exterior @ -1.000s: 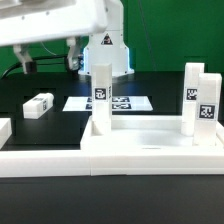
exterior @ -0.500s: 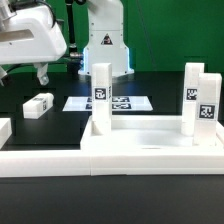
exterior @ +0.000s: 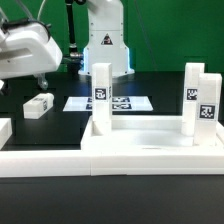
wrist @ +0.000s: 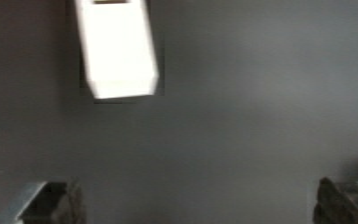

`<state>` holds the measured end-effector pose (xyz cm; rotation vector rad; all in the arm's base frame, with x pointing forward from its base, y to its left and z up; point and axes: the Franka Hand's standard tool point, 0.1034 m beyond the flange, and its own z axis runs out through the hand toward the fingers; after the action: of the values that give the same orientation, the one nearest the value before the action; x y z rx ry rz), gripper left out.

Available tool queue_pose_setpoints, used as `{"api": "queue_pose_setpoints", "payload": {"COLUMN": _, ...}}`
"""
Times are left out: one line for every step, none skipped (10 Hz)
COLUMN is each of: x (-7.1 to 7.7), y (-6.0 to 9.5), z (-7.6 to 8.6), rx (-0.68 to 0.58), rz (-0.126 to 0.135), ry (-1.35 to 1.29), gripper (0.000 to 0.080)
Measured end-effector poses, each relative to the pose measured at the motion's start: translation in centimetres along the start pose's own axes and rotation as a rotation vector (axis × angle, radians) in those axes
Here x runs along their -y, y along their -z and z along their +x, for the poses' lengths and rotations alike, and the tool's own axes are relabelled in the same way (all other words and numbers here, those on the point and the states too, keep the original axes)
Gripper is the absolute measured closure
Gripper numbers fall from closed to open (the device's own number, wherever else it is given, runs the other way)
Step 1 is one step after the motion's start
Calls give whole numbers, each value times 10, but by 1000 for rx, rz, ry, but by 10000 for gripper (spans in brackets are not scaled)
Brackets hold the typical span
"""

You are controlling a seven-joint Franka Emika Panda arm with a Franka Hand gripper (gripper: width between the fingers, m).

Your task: Assemble desk

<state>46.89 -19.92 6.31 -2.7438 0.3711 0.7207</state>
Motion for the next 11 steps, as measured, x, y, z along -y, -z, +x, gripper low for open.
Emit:
{"api": "queue_pose_setpoints", "payload": {"x": -12, "y": -4, "z": -2, "rx": -13, "rz": 2, "ry": -22, "gripper": 151}}
{"api": "queue_pose_setpoints", "payload": {"x": -12, "y": -3, "z": -2, "rx": -13, "rz": 3, "ry": -31, "gripper": 151}}
{"api": "queue_pose_setpoints", "payload": {"x": -11, "y": -4, "z": -2, "rx": -13, "rz": 2, "ry": -29, "gripper": 151}}
{"api": "queue_pose_setpoints", "payload": {"x": -12, "y": -4, "z": -2, "rx": -12, "rz": 3, "ry": -30, "gripper": 151}}
{"api": "queue_pose_setpoints", "payload": {"x": -11, "y": -7, "z": -4, "rx": 1, "rz": 5, "ry": -30, "gripper": 151}}
{"api": "queue_pose_setpoints", "payload": {"x": -8, "y": -18, "z": -15, "rx": 80, "rz": 21, "ry": -31, "gripper": 151}}
{"api": "queue_pose_setpoints", "payload": {"x": -3, "y": -29, "z": -26, "rx": 177, "rz": 47, "ry": -32, "gripper": 151}}
{"api": "queue_pose_setpoints", "payload": {"x": -1, "y": -35, "z": -28, "rx": 212, "rz": 53, "ry": -30, "gripper": 151}}
{"api": "queue_pose_setpoints", "payload": {"x": 2, "y": -39, "z": -27, "rx": 212, "rz": 48, "ry": -25, "gripper": 151}}
{"api": "queue_pose_setpoints", "payload": {"x": 1, "y": -38, "z": -27, "rx": 209, "rz": 48, "ry": -27, "gripper": 151}}
{"api": "queue_pose_setpoints", "payload": {"x": -1, "y": -38, "z": -27, "rx": 209, "rz": 49, "ry": -28, "gripper": 151}}
